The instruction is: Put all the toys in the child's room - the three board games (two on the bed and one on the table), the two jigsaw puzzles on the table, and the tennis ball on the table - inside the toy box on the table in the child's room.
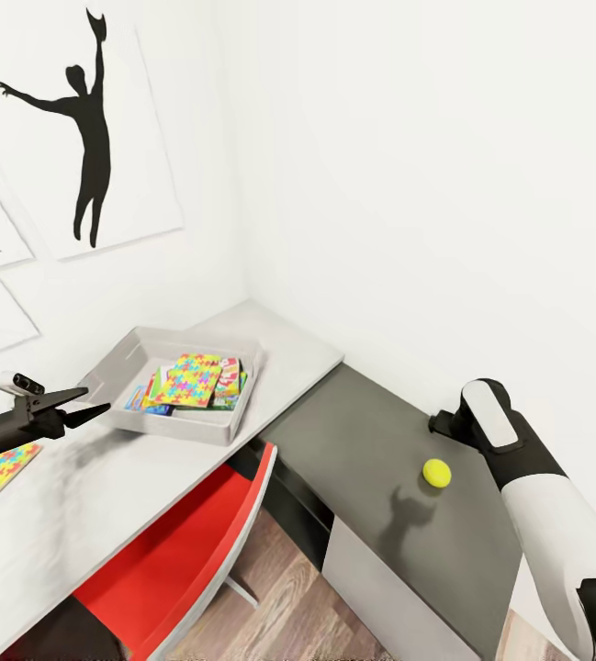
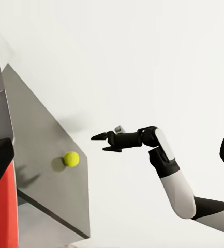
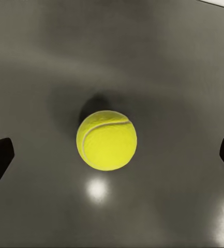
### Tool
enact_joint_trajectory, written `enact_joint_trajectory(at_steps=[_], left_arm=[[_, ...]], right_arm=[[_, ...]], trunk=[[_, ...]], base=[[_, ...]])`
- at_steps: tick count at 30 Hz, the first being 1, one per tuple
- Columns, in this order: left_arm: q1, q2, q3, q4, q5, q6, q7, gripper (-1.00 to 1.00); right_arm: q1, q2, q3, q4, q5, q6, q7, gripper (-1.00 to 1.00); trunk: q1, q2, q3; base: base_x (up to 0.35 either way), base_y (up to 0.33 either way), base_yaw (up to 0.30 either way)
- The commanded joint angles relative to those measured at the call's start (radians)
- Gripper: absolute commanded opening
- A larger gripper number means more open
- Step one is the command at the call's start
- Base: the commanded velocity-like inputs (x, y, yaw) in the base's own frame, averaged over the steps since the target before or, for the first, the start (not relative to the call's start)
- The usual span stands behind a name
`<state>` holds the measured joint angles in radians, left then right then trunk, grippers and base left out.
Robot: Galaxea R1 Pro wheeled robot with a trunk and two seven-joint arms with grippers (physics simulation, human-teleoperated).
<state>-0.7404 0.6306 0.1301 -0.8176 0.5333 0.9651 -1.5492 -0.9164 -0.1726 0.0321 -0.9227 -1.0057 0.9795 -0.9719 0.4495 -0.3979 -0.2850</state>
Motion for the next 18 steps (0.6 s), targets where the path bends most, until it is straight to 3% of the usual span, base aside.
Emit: enact_joint_trajectory(at_steps=[1,18], left_arm=[[-0.001,0.001,0.0,0.0,0.0,0.011,-0.004,1.0],[-0.001,0.001,0.0,0.0,0.001,0.011,-0.005,1.0]], right_arm=[[-0.001,-0.001,0.003,0.0,-0.009,-0.002,-0.01,1.0],[0.001,-0.001,0.012,0.003,-0.008,-0.027,-0.005,1.0]], trunk=[[0.001,-0.002,-0.004],[0.001,-0.002,-0.031]], base=[[0.0,0.0,0.0],[0.0,0.0,0.0]])
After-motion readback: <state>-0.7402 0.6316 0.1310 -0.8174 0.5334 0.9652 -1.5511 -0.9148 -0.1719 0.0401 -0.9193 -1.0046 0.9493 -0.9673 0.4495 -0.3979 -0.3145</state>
